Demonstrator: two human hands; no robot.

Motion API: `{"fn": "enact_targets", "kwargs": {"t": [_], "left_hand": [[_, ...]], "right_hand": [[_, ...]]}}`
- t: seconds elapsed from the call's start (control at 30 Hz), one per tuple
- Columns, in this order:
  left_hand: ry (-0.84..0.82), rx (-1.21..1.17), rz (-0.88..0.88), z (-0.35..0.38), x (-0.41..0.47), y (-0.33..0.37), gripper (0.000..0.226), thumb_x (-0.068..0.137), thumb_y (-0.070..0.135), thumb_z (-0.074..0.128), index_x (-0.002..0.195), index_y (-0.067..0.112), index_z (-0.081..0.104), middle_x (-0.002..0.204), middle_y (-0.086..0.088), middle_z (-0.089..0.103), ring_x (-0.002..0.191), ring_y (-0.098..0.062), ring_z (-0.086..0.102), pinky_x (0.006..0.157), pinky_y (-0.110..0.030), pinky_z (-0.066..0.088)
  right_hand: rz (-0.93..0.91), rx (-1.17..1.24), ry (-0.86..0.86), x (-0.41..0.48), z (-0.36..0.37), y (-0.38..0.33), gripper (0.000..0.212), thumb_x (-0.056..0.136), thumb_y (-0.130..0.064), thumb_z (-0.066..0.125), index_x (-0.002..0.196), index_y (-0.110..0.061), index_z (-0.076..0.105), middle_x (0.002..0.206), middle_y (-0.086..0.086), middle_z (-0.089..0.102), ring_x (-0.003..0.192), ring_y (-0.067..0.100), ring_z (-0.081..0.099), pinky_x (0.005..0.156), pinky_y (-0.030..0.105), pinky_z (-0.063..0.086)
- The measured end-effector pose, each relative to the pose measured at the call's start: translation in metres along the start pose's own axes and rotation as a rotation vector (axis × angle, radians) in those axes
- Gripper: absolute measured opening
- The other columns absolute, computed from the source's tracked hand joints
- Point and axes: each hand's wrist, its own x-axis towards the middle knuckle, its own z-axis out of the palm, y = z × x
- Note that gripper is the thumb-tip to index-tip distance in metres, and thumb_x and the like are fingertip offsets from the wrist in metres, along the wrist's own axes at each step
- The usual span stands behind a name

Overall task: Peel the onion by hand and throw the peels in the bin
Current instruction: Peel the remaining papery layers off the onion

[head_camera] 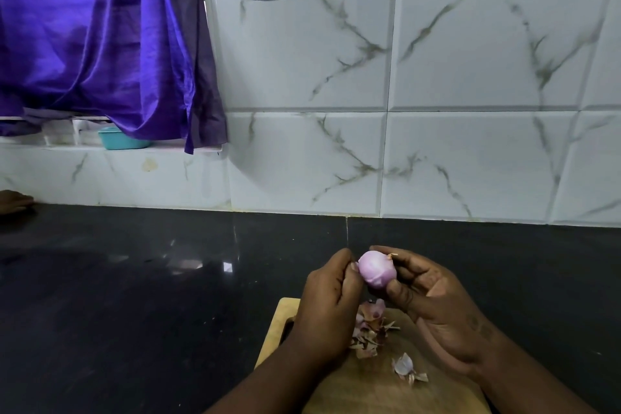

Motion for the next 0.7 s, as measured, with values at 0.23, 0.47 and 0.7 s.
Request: {"fn": "enact_targets", "kwargs": {"t": [0.23,0.47,0.7], "left_hand": [[0.021,-0.031,-0.078,-0.0032,0.0033,-0.0017,0.031,0.104,0.028,0.046,0.073,0.029,0.052,0.067,0.011,0.051,0.066,-0.005,0.047,0.061,-0.031,0.040],[0.000,0.179,-0.087,-0.0076,0.0001,-0.0001,0.028,0.090,0.036,0.055,0.066,0.023,0.062,0.062,0.002,0.063,0.058,-0.010,0.056,0.055,-0.031,0.042],[0.037,0.052,-0.010,-0.0089,0.0027,0.0005,0.029,0.089,0.006,0.055,0.072,0.029,0.061,0.072,0.006,0.063,0.071,-0.013,0.060,0.063,-0.040,0.050]], "right_hand": [[0.049,0.045,-0.013,0.0004,-0.0030,0.0000,0.071,0.061,-0.036,0.099,0.125,-0.016,0.074,0.133,0.016,0.071,0.123,0.031,0.069,0.098,0.037,0.060],[0.091,0.161,-0.059,-0.0003,-0.0047,0.0001,0.073,0.065,-0.032,0.098,0.129,-0.011,0.071,0.137,0.022,0.068,0.126,0.038,0.067,0.103,0.044,0.057],[0.094,0.147,-0.043,0.0013,-0.0105,0.0019,0.056,0.079,-0.018,0.088,0.131,-0.011,0.070,0.140,0.019,0.067,0.129,0.033,0.065,0.104,0.038,0.056]]}}
